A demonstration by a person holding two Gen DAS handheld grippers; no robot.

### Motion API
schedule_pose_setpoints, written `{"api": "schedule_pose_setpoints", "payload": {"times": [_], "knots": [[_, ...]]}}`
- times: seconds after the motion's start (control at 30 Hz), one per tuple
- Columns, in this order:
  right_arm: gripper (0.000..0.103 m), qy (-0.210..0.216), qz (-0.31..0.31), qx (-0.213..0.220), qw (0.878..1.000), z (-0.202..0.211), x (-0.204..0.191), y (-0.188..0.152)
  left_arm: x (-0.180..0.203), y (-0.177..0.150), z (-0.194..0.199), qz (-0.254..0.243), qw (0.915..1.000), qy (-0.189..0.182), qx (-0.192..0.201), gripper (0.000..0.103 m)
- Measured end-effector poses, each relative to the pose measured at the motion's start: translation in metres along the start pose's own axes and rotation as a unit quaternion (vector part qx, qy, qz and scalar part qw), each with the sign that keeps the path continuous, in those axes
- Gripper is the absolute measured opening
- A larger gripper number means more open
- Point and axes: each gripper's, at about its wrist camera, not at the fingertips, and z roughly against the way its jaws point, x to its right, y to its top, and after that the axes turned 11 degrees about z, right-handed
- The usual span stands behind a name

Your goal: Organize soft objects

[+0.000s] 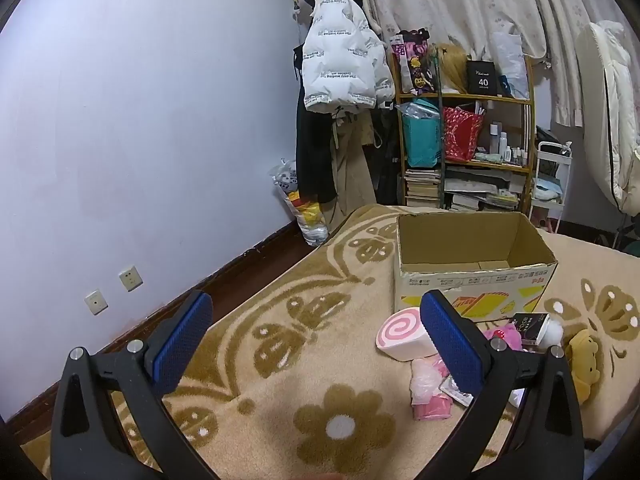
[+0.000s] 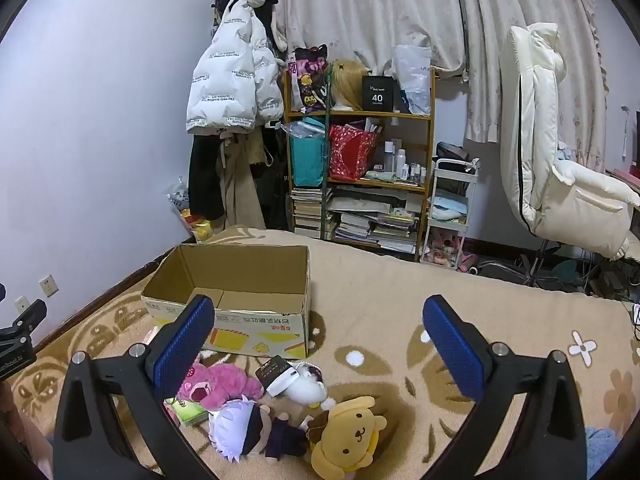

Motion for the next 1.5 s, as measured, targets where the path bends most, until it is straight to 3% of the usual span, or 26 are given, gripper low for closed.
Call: {"api": "schedule_pose_setpoints", "payload": {"times": [1.5], "knots": [[0.103,0.004,-0.005,-0.005,1.000,-0.0011,-0.0010,-0.0006,0.0051,-0.0039,-0.0041,-0.010,0.9999,0.003,-0.006,0.102]]}}
